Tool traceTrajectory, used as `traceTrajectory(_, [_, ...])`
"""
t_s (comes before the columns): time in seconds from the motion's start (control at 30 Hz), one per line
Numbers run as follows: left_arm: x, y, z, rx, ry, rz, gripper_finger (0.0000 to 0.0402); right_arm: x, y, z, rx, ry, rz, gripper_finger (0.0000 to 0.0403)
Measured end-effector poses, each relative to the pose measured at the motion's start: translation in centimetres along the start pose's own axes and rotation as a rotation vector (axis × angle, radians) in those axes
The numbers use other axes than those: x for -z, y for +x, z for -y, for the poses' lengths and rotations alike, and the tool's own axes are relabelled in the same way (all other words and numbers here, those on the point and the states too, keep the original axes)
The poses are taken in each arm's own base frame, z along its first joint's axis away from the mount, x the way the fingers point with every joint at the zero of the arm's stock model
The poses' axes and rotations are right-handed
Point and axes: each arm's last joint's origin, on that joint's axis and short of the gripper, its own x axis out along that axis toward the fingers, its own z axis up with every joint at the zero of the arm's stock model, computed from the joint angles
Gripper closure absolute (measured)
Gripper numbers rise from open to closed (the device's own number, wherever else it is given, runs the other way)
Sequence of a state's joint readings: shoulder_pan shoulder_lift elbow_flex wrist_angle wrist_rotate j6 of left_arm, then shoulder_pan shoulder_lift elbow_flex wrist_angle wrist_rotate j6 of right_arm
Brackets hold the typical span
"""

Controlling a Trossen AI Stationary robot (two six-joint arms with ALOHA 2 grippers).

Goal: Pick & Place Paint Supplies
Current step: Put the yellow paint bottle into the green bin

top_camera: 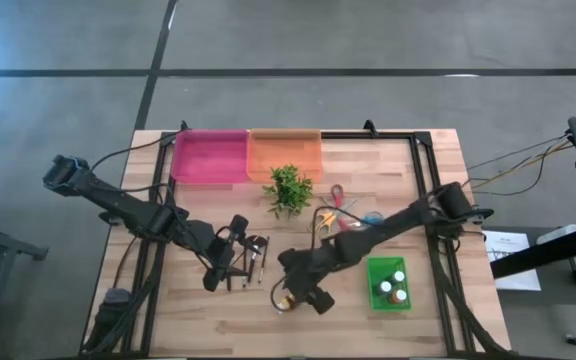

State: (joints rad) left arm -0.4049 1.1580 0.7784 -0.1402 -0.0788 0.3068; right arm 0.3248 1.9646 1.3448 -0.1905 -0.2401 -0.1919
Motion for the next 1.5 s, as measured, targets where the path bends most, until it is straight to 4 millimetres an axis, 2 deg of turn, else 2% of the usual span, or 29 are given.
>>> traceTrajectory(0.1, [0.0, 0.0, 0.0, 0.0, 0.001, -0.001, 0.0115, -1.7, -0.8, -1.8, 0.074, -0.05, -0.085, 0.017])
traceTrajectory(0.27, [0.1, 0.0, 0.0, -0.01, 0.003, -0.012, 0.0115, -3.3, 0.1, -3.7, 0.109, -0.094, -0.188, 0.017])
traceTrajectory(0.47, [0.2, -0.5, -0.1, -0.035, -0.018, -0.038, 0.0115, -4.0, 2.9, -3.4, 0.09, -0.117, -0.276, 0.017])
traceTrajectory(0.7, [0.3, -0.6, -0.1, -0.034, -0.024, -0.045, 0.0115, -6.0, 4.7, -3.0, 0.06, -0.15, -0.4, 0.017])
traceTrajectory(0.87, [0.3, -0.6, -0.1, -0.032, -0.024, -0.051, 0.0115, -6.4, 6.1, -2.7, 0.053, -0.144, -0.537, 0.017])
traceTrajectory(1.03, [0.4, -0.6, -0.1, -0.032, -0.024, -0.052, 0.0115, -6.1, 7.3, -2.5, 0.042, -0.142, -0.587, 0.017])
traceTrajectory(1.5, [0.3, -0.6, -0.1, -0.033, -0.024, -0.049, 0.0115, -5.6, 7.4, -2.7, 0.059, -0.143, -0.615, 0.017])
